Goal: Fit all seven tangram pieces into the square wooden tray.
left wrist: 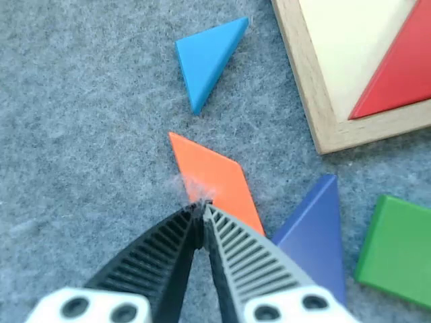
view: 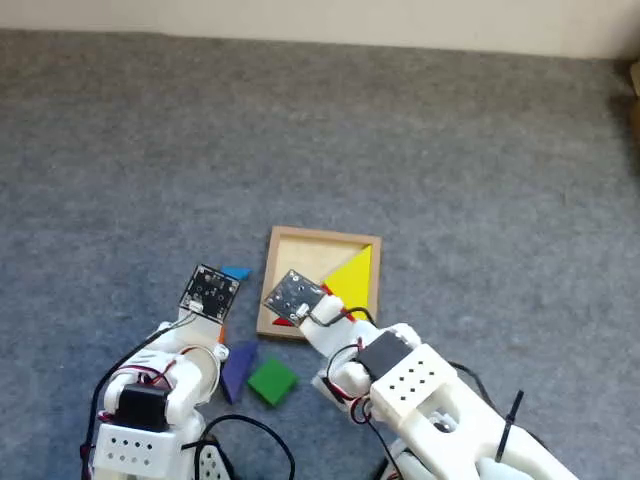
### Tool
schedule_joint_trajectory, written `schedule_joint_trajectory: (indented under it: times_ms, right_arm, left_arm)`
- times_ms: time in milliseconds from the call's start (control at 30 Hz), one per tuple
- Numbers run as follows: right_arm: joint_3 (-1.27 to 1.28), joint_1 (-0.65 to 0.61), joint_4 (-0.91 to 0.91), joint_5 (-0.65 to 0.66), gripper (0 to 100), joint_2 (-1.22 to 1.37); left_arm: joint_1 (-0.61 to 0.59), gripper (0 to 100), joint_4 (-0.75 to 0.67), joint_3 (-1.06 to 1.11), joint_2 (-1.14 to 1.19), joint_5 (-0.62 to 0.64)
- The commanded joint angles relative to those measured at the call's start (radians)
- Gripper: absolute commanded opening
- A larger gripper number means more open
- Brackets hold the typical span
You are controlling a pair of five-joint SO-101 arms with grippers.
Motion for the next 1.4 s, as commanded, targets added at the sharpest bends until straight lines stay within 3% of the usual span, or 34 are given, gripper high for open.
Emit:
schedule_joint_trajectory:
  times_ms: [0,233,533,1367]
  right_arm:
    - [-0.054,0.004,-0.036,0.015,16.4,-0.021]
    - [0.081,0.005,-0.182,0.075,16.4,-0.019]
    - [0.11,0.068,-0.185,0.077,16.2,-0.002]
    - [-0.12,0.105,0.019,0.075,16.3,0.519]
  left_arm:
    - [-0.012,0,0.003,0.019,-0.031,-0.009]
    - [-0.012,0,0.003,0.019,-0.031,-0.009]
    - [-0.012,0,0.003,0.019,-0.031,-0.009]
    - [-0.012,0,0.003,0.019,-0.031,-0.009]
